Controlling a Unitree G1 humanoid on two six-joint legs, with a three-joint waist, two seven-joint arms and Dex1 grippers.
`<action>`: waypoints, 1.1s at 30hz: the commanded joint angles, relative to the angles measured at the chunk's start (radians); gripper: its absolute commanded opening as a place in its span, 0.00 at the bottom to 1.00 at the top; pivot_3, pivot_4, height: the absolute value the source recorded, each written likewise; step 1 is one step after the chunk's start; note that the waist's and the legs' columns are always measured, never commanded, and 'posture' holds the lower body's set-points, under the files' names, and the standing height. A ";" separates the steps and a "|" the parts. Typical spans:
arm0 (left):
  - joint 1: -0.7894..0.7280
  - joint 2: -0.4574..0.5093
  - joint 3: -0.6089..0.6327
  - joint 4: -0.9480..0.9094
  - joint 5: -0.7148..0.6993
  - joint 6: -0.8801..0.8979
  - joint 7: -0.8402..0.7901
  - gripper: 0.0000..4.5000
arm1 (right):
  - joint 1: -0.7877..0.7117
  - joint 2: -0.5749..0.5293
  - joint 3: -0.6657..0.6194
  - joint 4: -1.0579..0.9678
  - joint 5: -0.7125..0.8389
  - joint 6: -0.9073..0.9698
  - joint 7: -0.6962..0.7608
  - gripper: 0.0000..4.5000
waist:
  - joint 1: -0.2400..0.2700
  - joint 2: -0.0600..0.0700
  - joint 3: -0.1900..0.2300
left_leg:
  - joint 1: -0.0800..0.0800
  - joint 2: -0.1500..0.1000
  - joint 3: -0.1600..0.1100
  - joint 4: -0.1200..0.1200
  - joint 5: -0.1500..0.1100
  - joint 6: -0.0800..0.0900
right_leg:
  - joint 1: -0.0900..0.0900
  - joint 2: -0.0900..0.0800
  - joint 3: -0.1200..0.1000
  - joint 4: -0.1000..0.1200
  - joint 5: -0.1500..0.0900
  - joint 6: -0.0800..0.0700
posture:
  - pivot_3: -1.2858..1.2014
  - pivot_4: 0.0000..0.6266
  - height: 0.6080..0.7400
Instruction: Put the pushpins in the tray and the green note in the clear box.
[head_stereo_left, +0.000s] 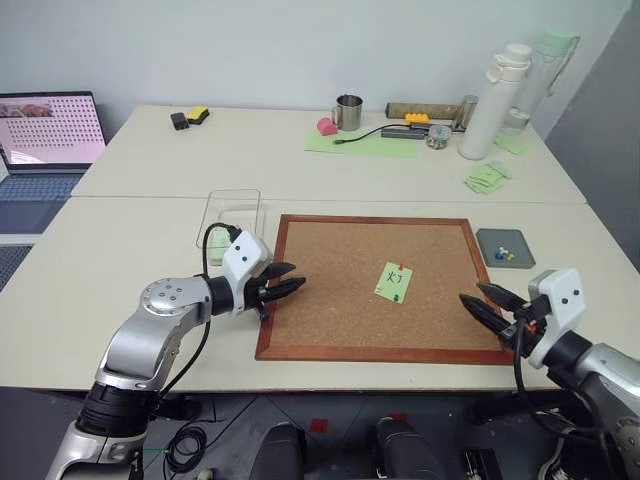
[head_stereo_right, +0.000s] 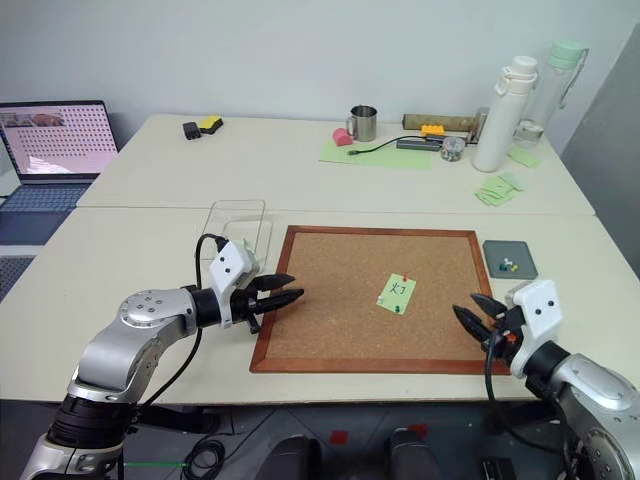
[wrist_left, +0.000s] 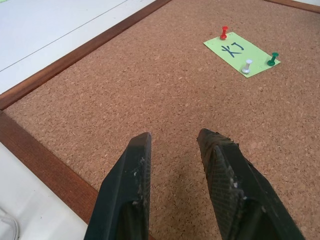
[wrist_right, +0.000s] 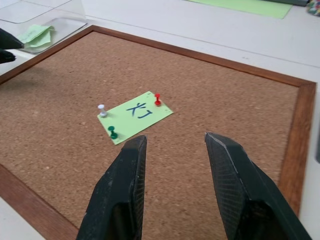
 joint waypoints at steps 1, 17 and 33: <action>0.000 -0.010 0.018 -0.043 -0.025 0.002 0.010 0.36 | -0.023 -0.002 0.005 -0.034 0.005 -0.006 -0.015 0.42 | 0.000 0.000 0.000 | 0.000 0.000 0.000 0.000 0.000 0.000 | 0.000 0.000 0.000 0.000 0.000 0.000 | 0.52 0.24 1.00; 0.023 -0.019 0.041 -0.103 -0.142 0.035 -0.035 0.28 | -0.038 -0.009 0.047 -0.007 -0.046 -0.047 -0.005 0.42 | 0.000 0.000 0.000 | 0.000 0.000 0.000 0.000 0.000 0.000 | 0.000 0.000 0.000 0.000 0.000 0.000 | 0.52 0.24 1.00; -0.015 -0.173 -0.167 0.050 0.031 -0.100 0.070 0.00 | -0.376 0.105 0.333 0.378 -0.271 -0.200 -0.010 0.42 | 0.000 0.000 0.000 | 0.000 -0.002 0.000 0.000 0.000 0.000 | 0.000 0.002 0.000 0.000 0.001 -0.002 | 0.52 0.24 1.00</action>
